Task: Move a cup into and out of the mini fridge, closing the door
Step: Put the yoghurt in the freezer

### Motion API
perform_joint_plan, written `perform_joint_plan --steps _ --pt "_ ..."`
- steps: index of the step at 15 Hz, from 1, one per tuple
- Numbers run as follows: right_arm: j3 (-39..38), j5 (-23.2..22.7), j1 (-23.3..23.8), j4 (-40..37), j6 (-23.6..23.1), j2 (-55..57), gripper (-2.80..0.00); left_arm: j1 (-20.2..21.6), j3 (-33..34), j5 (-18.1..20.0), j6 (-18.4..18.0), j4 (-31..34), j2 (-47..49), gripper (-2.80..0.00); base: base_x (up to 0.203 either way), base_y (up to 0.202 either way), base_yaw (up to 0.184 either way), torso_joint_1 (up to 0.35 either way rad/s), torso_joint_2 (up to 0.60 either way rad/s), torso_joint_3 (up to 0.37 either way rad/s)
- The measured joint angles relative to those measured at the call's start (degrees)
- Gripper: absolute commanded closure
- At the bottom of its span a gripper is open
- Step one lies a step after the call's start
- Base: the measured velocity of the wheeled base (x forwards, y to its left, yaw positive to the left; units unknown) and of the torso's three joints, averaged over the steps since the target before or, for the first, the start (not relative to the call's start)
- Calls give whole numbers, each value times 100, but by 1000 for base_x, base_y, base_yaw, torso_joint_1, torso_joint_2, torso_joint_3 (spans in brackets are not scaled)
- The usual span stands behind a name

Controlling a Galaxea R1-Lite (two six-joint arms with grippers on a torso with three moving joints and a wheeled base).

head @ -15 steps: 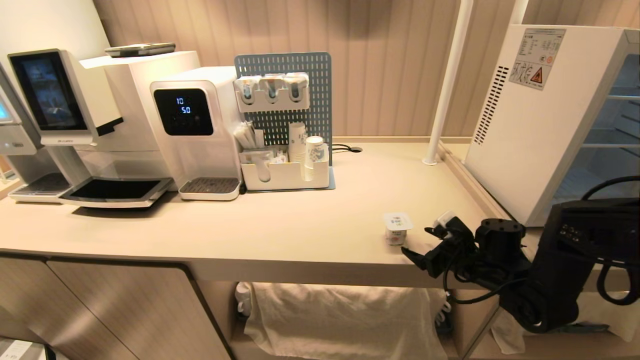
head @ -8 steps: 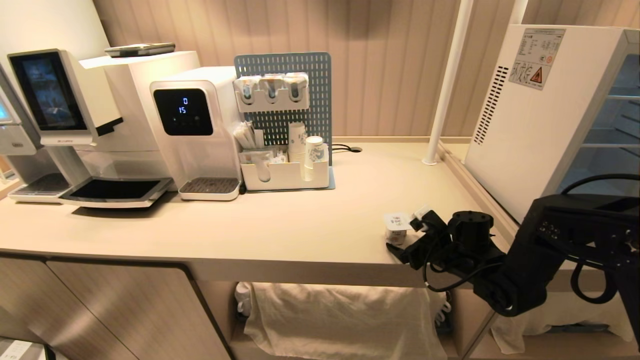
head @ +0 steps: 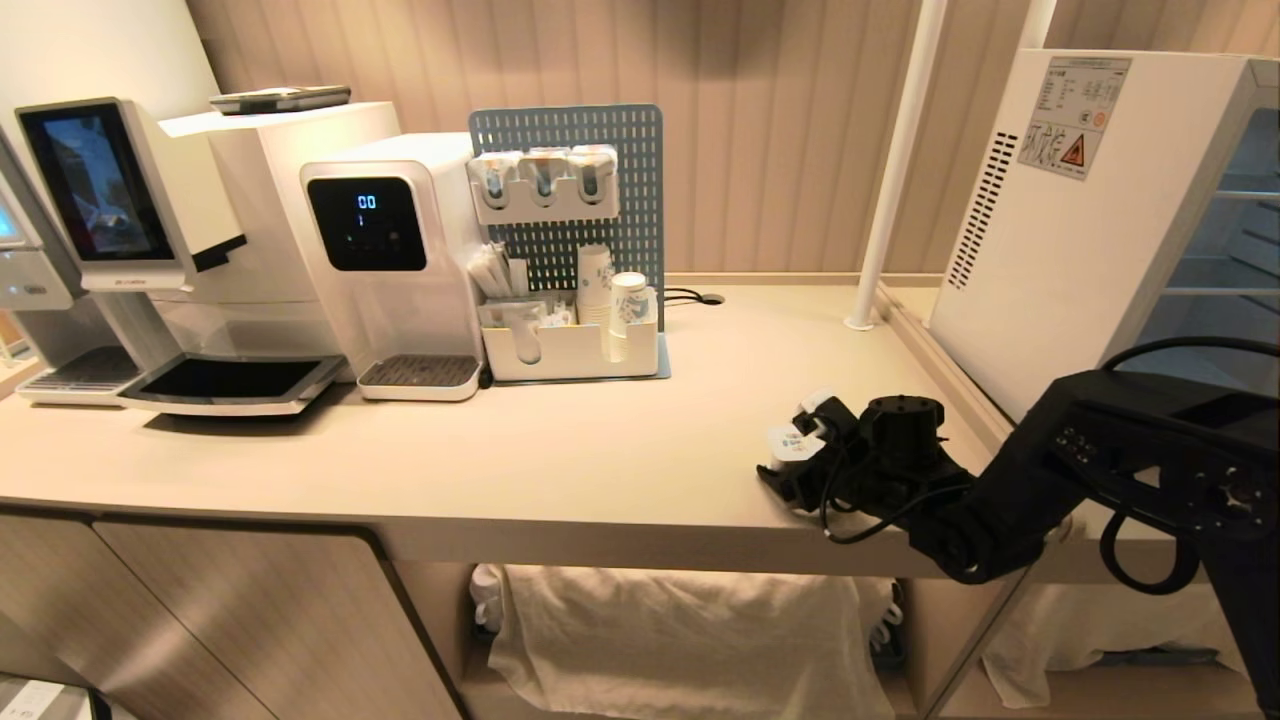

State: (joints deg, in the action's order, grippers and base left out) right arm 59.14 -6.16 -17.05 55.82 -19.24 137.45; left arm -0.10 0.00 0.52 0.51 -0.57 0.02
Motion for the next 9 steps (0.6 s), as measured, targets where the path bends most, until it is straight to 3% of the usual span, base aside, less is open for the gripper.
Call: perform_joint_plan --steps 5,9 --pt "-86 12 -23 -211 346 -251 0 0 0 0 0 -2 0 0 0 0 0 0 0 0" --pt "-1016 -23 -61 -200 572 -1276 0 0 0 0 0 -4 0 0 0 0 0 0 0 0"
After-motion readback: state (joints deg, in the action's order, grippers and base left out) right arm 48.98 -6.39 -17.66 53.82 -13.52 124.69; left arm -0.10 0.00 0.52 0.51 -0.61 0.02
